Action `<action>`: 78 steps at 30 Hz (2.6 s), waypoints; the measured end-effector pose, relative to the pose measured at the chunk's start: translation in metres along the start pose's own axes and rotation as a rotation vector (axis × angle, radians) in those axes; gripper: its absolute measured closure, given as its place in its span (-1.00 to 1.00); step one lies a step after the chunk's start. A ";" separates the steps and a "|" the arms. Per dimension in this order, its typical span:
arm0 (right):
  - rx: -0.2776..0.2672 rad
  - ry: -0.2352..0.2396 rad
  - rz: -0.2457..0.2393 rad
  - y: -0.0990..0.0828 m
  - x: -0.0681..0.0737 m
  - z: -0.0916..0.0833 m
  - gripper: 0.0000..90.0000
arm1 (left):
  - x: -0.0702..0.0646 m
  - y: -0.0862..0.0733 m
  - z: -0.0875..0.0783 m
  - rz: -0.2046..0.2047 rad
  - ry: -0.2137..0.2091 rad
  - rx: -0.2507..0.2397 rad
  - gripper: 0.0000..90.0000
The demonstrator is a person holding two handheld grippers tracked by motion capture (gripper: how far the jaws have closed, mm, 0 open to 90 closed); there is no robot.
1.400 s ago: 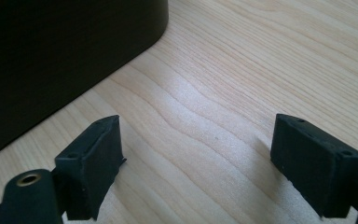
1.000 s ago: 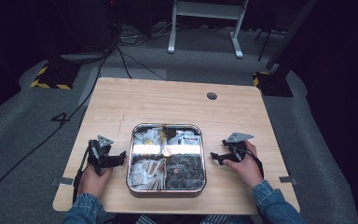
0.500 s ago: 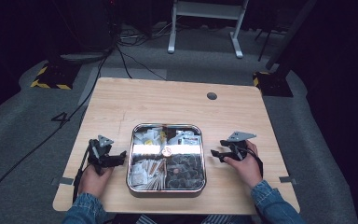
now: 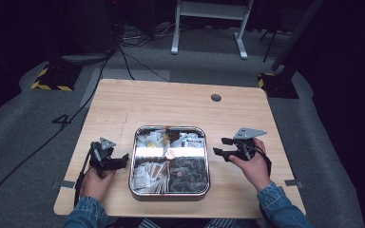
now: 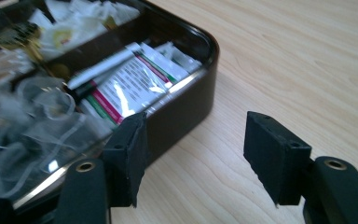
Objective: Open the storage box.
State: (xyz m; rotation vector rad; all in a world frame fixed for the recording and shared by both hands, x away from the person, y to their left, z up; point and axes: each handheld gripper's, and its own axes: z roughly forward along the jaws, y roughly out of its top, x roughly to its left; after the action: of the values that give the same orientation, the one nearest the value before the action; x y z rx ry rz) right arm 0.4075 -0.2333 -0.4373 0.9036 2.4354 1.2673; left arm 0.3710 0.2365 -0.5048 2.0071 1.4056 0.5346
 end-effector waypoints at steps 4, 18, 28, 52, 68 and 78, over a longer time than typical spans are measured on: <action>-0.021 0.031 -0.017 0.012 0.009 -0.003 -0.11 | 0.000 0.000 0.000 -0.001 0.000 -0.001 -0.66; -0.037 0.172 -0.079 0.040 0.049 0.023 -0.12 | 0.000 0.000 0.000 -0.001 -0.001 -0.001 -0.66; -0.013 0.285 -0.119 0.057 0.083 0.059 -0.11 | 0.000 0.000 0.000 -0.001 -0.002 0.000 -0.66; 0.114 0.270 -0.183 0.061 0.103 0.101 0.30 | 0.000 0.001 0.001 0.006 -0.006 -0.001 -0.66; 0.102 0.240 -0.154 0.062 0.106 0.098 0.31 | 0.000 0.001 0.001 0.006 -0.007 -0.002 -0.66; 0.065 0.242 -0.146 0.072 0.104 0.086 0.31 | 0.001 0.001 0.001 0.008 -0.011 -0.001 -0.66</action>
State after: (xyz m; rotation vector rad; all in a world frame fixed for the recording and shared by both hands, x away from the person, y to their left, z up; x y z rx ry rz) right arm 0.3976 -0.0814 -0.4242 0.6042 2.6857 1.3186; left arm 0.3725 0.2366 -0.5048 2.0131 1.3915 0.5271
